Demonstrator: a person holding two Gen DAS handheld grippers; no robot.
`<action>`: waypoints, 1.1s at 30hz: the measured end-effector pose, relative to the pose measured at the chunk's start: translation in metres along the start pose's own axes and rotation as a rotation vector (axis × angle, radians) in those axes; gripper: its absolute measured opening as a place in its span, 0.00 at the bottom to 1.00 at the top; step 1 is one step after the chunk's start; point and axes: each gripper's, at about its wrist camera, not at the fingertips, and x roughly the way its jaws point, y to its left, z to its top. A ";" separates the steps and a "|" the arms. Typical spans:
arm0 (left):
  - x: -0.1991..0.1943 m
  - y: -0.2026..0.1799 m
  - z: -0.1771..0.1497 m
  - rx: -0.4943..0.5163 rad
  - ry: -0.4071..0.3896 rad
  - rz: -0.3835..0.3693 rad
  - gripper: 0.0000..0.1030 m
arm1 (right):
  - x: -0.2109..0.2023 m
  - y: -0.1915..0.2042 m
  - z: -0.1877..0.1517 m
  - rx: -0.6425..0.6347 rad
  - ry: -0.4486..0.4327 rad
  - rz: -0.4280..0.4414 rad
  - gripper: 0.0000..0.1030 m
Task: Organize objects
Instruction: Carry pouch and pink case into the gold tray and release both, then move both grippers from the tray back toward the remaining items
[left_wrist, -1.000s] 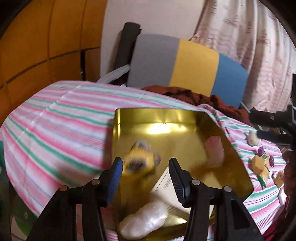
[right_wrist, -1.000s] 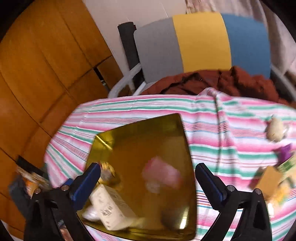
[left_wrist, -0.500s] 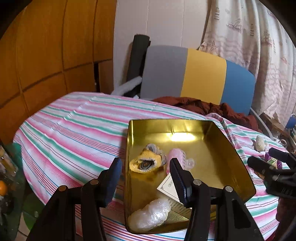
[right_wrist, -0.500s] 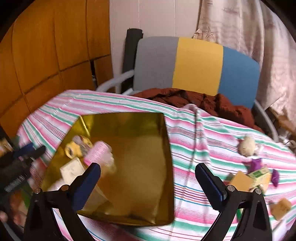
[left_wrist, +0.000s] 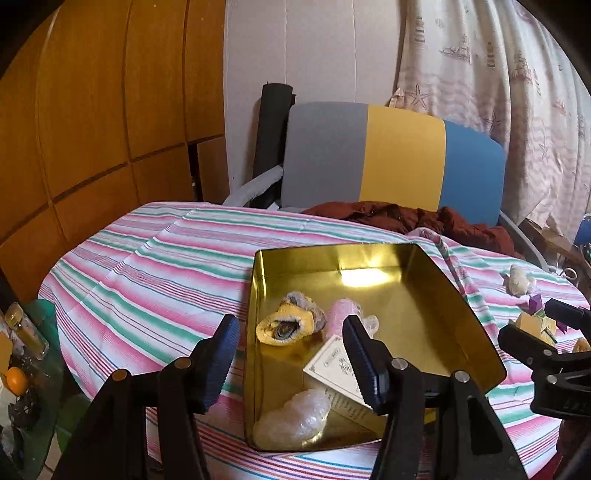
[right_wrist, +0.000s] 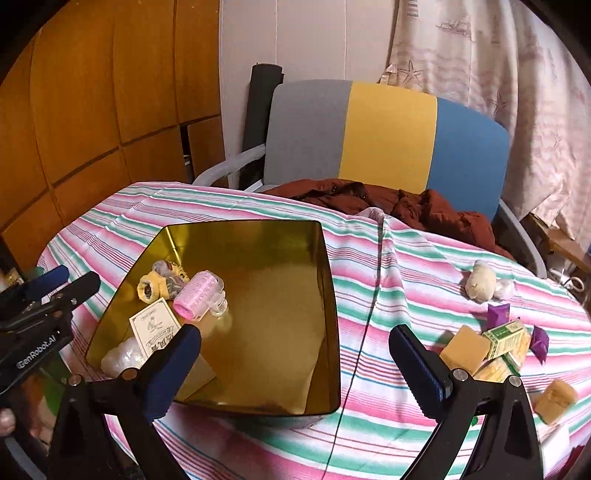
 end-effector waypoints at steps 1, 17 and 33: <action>0.000 -0.001 -0.001 0.004 0.004 -0.004 0.57 | -0.001 -0.002 -0.002 0.004 0.001 0.002 0.99; -0.006 -0.033 -0.006 0.076 0.019 -0.200 0.57 | -0.005 -0.053 -0.027 0.200 0.063 0.015 1.00; -0.013 -0.127 -0.014 0.292 0.066 -0.439 0.57 | -0.047 -0.223 -0.067 0.624 0.104 -0.194 1.00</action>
